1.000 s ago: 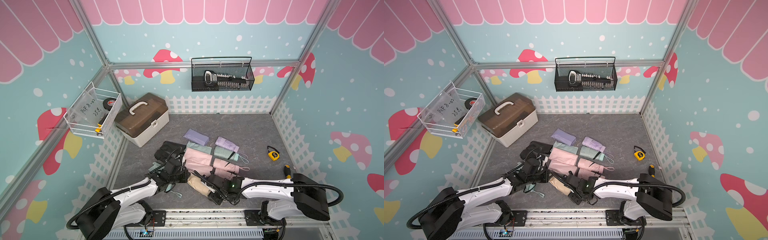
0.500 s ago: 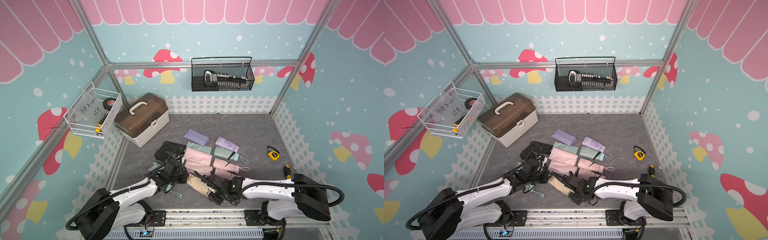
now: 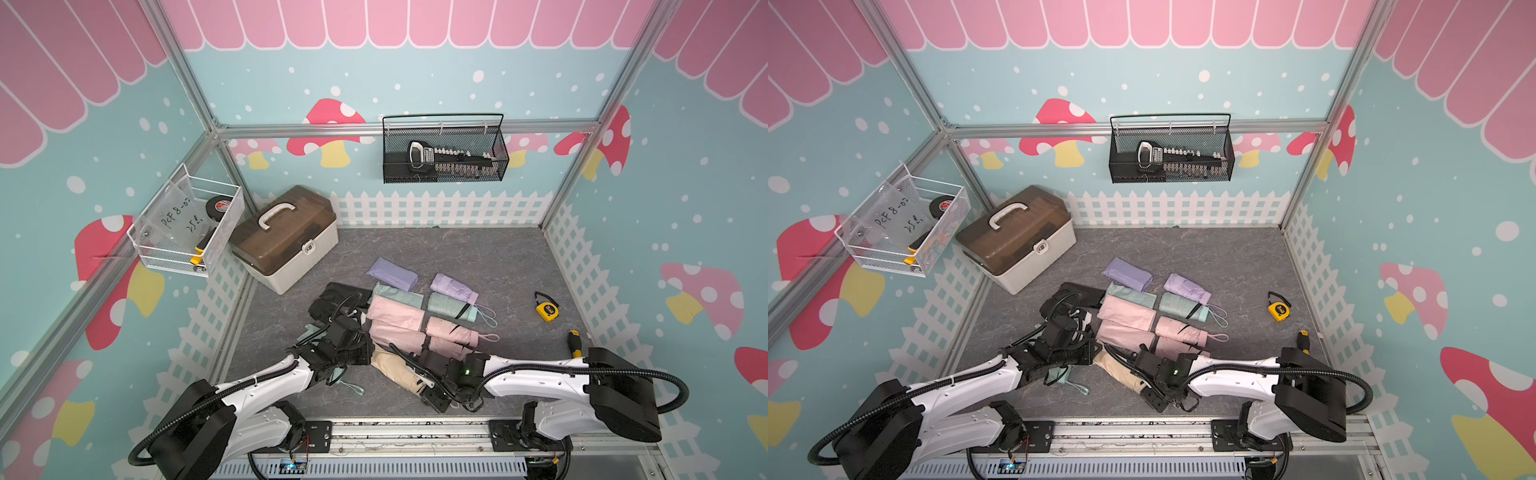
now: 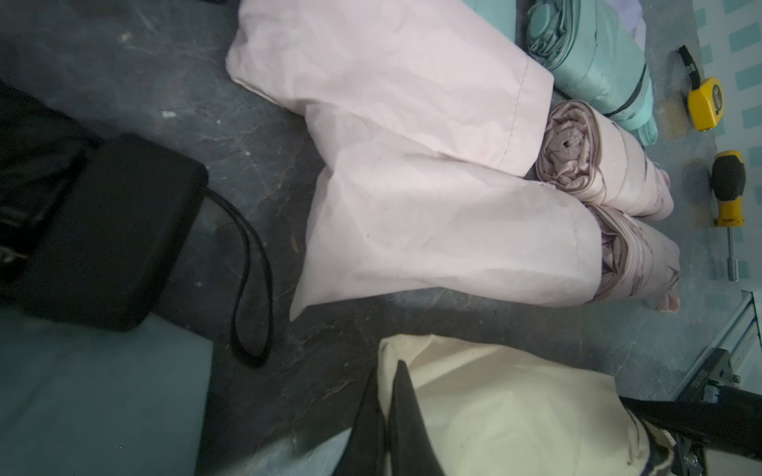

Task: Take umbrellas out of sleeves
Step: Take out the umbrella from the umbrella sleeve, then place the umbrella at the center of the board.

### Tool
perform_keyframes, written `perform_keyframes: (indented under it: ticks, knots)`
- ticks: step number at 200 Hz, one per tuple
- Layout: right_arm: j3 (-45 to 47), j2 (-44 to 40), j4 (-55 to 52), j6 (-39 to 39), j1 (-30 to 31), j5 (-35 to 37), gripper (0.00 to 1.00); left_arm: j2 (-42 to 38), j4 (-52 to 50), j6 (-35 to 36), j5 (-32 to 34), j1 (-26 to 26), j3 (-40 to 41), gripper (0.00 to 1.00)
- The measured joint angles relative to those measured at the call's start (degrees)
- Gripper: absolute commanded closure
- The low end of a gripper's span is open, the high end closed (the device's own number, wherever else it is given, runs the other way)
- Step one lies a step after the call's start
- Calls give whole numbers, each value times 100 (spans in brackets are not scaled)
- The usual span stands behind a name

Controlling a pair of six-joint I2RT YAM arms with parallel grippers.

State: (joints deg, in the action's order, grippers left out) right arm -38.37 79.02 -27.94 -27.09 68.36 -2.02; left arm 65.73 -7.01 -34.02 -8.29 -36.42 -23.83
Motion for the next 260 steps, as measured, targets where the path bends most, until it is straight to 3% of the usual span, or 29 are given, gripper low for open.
perform_keyframes:
  ticks: [40,117,126,145,156,212,260]
  knots:
    - [-127,46,-417,-42,0,33,58,4,-44,0,15,4,-26,100]
    - [-461,39,-1283,-267,0,739,55,13,-44,22,79,42,-87,100]
    - [-461,46,-1325,-280,0,767,52,17,-44,20,79,42,-87,100]
    - [-461,63,-1355,-299,0,835,32,20,-39,20,79,42,-85,100]
    - [-463,63,-1349,-339,0,850,28,20,-37,20,79,42,-85,100]
    - [-584,-42,-1060,20,0,621,23,20,0,22,61,42,-87,100]
    - [-835,339,-647,345,-166,546,24,28,7,22,61,42,-85,100]
